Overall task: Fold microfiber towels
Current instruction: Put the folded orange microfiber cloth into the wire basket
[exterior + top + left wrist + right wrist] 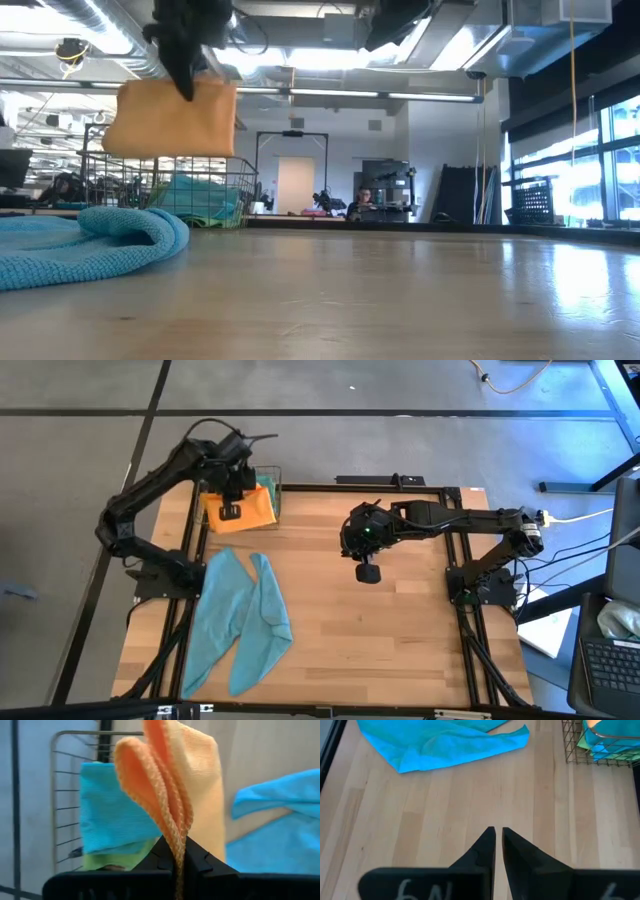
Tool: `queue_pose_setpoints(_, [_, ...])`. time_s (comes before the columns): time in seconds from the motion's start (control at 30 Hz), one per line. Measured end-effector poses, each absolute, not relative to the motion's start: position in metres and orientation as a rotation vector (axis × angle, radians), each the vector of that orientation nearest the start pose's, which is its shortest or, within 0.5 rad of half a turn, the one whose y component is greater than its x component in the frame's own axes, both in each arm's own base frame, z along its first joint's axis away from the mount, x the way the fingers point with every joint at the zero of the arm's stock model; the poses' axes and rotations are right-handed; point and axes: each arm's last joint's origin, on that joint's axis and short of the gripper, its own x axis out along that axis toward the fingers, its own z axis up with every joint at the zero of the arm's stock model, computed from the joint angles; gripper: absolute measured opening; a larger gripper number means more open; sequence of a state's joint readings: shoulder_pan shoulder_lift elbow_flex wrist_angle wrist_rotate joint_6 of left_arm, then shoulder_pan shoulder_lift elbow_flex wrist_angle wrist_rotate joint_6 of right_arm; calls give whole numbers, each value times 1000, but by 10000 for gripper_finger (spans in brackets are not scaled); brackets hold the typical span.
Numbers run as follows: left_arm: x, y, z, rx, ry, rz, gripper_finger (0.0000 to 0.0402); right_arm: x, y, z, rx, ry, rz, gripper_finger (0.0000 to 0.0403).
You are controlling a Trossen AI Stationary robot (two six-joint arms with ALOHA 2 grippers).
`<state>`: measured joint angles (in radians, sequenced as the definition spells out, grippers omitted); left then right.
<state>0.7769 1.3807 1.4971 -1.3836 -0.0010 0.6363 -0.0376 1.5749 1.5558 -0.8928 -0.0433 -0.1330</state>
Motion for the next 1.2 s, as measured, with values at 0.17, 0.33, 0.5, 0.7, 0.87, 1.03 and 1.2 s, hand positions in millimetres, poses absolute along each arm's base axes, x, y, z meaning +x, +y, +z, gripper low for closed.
queue_pose_setpoints(0.17, [161,189,356,78,1277,260,0,327,-11,347,-87,901,66,36])
queue_pose_setpoints(0.33, [162,206,344,65,1309,222,0,327,-11,347,-79,902,62,36])
queue_pose_setpoints(0.5, [167,212,335,107,1341,155,0,327,-11,347,-47,903,47,36])
queue_pose_setpoints(0.7, [172,219,330,187,1396,165,0,326,-11,346,-30,910,39,36])
queue_pose_setpoints(0.87, [174,221,331,243,1368,142,0,326,-11,346,-16,911,33,36])
queue_pose_setpoints(1.03, [176,215,330,194,1315,55,0,326,-11,346,-9,913,29,36])
queue_pose_setpoints(1.2, [176,209,322,135,1333,-22,0,326,-11,346,58,913,-4,36])
